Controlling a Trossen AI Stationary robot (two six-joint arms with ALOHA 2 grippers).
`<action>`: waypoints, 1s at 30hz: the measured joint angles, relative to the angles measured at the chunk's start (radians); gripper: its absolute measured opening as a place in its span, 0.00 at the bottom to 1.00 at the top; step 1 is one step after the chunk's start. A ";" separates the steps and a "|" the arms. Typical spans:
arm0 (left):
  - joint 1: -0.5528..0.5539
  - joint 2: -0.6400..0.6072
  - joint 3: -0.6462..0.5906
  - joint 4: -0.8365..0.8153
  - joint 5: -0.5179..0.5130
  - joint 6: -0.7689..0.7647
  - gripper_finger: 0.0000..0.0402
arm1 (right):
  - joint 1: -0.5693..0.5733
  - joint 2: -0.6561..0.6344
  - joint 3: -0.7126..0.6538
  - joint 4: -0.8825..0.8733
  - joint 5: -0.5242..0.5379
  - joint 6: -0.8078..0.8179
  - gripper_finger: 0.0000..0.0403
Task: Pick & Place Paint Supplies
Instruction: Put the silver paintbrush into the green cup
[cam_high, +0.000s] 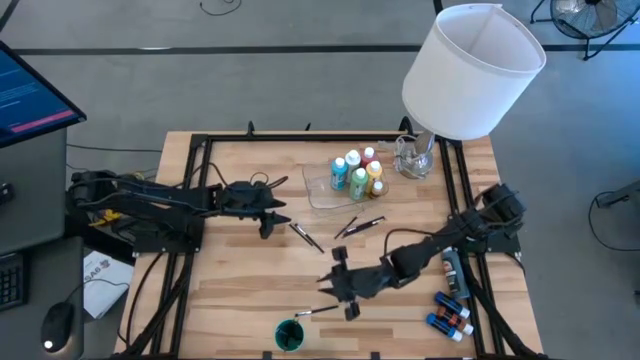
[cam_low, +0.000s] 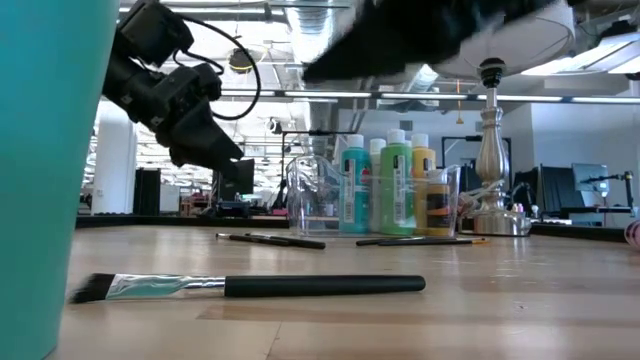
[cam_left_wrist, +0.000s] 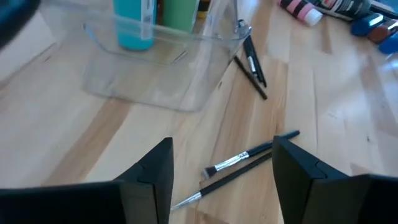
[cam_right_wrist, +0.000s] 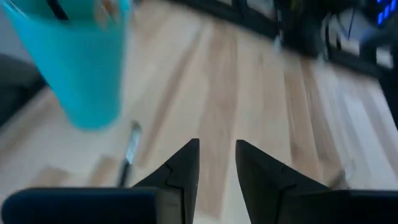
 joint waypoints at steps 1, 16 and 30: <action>0.000 0.000 0.000 0.011 0.000 0.002 0.41 | 0.008 0.000 0.000 0.034 0.000 -0.007 0.24; -0.010 0.008 -0.001 0.020 -0.001 -0.017 0.41 | 0.021 -0.002 0.001 0.003 -0.131 0.159 0.24; -0.067 0.008 -0.204 0.238 -0.006 -0.158 0.41 | 0.083 0.184 0.044 0.287 -0.132 0.200 0.24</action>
